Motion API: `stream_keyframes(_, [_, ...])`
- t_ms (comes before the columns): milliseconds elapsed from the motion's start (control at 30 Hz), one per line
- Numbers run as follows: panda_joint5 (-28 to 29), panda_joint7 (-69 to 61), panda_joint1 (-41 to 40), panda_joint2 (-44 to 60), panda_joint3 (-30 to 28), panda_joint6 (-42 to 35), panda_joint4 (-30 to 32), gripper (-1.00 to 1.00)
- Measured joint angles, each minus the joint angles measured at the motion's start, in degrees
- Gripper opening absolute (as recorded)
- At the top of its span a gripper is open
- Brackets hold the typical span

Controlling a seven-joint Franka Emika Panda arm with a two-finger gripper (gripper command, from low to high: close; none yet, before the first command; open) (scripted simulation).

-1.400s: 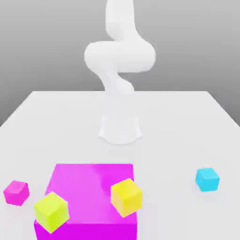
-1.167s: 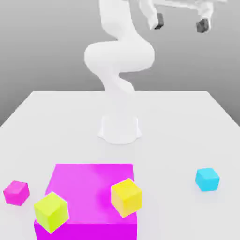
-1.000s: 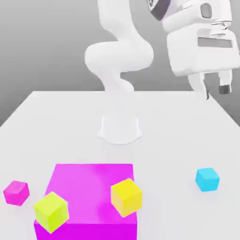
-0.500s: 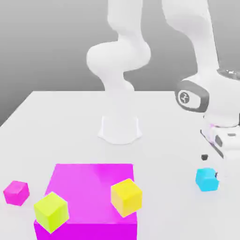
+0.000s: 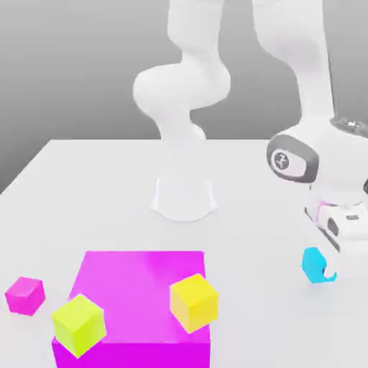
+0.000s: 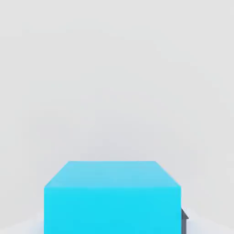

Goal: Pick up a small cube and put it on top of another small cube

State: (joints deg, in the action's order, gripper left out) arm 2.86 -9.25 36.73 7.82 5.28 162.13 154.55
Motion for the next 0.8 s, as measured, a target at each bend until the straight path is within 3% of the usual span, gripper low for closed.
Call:
stream_keyframes(133, [-0.8, 3.2, -5.1, -1.8, -5.3, -8.1, -5.8, -1.0])
stream_keyframes(500, [-3.1, 14.3, -32.1, -3.4, -22.7, -30.0, -25.9, -1.0])
stream_keyframes(633, [-6.9, 12.3, -34.6, 0.5, -23.3, -25.3, -25.5, -1.0])
stream_keyframes(667, [-7.8, 11.7, -34.8, 2.1, -23.2, -23.3, -25.0, 1.0])
stream_keyframes(800, [-7.8, 11.7, -34.8, 2.1, -23.2, -23.3, -25.0, 1.0])
